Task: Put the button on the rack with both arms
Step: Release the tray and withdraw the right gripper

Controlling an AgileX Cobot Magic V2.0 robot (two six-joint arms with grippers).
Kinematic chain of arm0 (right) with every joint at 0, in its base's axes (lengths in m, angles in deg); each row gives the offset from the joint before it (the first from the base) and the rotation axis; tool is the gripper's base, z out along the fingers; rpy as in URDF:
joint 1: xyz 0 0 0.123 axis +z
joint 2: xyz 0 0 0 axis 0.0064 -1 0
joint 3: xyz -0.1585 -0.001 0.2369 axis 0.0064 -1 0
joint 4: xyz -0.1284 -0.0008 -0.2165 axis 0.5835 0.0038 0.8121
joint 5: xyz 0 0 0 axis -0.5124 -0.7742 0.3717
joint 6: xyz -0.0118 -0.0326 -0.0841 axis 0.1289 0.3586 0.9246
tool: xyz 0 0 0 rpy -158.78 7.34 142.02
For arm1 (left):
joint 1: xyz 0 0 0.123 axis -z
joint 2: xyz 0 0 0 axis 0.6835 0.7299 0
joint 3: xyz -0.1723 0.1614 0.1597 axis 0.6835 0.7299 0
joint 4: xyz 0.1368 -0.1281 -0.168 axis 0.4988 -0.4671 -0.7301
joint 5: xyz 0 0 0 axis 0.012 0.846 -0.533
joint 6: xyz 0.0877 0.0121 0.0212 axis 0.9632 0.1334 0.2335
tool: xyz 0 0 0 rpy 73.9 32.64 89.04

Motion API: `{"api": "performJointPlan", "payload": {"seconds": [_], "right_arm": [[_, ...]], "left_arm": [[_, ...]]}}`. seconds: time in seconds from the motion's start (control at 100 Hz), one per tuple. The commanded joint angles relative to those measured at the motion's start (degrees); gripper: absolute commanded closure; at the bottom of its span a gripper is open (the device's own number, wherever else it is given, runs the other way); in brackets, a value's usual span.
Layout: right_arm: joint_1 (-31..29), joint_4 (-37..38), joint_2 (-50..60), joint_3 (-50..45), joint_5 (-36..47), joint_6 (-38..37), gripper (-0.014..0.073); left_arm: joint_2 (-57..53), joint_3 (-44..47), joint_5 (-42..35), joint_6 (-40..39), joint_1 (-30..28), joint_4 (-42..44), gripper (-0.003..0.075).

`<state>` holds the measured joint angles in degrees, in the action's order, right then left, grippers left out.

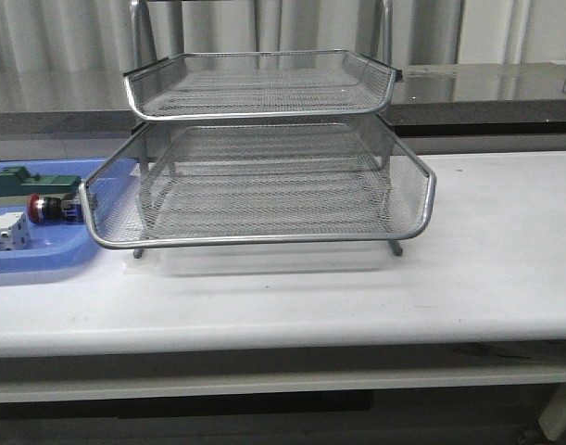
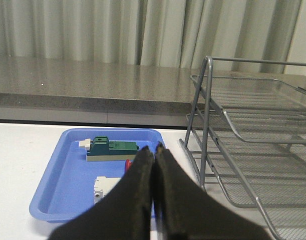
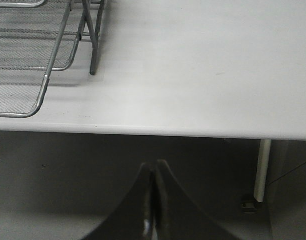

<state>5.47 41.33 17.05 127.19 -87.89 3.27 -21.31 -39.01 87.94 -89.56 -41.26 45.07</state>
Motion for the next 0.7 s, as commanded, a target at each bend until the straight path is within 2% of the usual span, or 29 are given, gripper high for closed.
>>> {"api": "performJointPlan", "payload": {"seconds": [0.0,0.39,0.69], "right_arm": [[-0.04,0.87,-0.13,1.15,3.49,0.07,0.0662],[-0.04,0.87,-0.13,1.15,3.49,0.07,0.0662],[-0.04,0.87,-0.13,1.15,3.49,0.07,0.0662]], "left_arm": [[6.01,-7.16,-0.3,-0.66,-0.17,0.81,0.0741],[37.38,-34.86,15.06,0.0,-0.17,3.98,0.0741],[60.23,-52.59,26.74,2.52,-0.17,5.5,0.0741]]}}
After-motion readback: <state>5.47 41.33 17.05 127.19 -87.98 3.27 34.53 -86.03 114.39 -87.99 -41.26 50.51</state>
